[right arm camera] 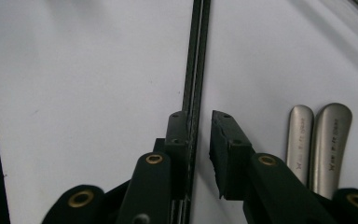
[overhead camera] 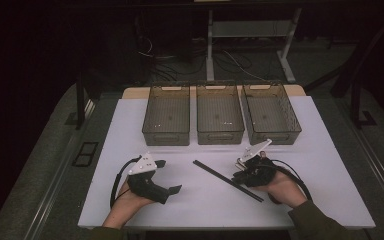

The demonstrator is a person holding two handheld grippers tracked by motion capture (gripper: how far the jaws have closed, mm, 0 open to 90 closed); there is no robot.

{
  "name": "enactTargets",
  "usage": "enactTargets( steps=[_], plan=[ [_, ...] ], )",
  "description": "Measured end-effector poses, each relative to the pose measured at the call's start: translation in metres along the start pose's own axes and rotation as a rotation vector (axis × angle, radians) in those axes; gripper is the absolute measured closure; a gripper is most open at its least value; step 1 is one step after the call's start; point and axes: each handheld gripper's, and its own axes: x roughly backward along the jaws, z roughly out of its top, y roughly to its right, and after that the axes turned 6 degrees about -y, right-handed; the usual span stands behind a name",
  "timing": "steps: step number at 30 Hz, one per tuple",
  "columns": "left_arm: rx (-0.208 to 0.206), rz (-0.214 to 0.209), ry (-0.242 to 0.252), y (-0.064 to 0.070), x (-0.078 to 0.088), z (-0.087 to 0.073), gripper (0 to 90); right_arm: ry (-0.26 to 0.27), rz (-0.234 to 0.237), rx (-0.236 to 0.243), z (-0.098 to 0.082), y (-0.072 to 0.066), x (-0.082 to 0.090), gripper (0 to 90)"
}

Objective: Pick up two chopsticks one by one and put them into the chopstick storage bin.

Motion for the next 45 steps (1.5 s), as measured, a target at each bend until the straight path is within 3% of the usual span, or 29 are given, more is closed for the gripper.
enactTargets(
  steps=[21,31,33,34,45],
  plan=[
    [-0.005,-0.005,-0.008,0.0003,-0.0007,0.0,0.0,-0.05,-0.014,0.014,-0.0027,-0.0013,-0.0063,80.7],
    [-0.008,-0.005,-0.009,0.0005,-0.0013,0.0,0.0,-0.061,-0.048,0.016,-0.0041,-0.0012,-0.0072,82.4],
    [-0.006,-0.004,-0.008,0.0007,-0.0014,-0.0003,0.0,-0.059,-0.072,0.027,-0.0053,-0.0014,-0.0077,83.1],
    [-0.006,-0.004,-0.008,0.0007,-0.0014,-0.0003,0.0,-0.052,-0.065,0.008,-0.0054,-0.0032,-0.0079,83.4],
    [-0.008,-0.006,-0.013,0.0011,-0.0032,-0.0014,0.0,-0.036,-0.082,-0.019,-0.0079,-0.0048,-0.0082,86.4]
  ],
)
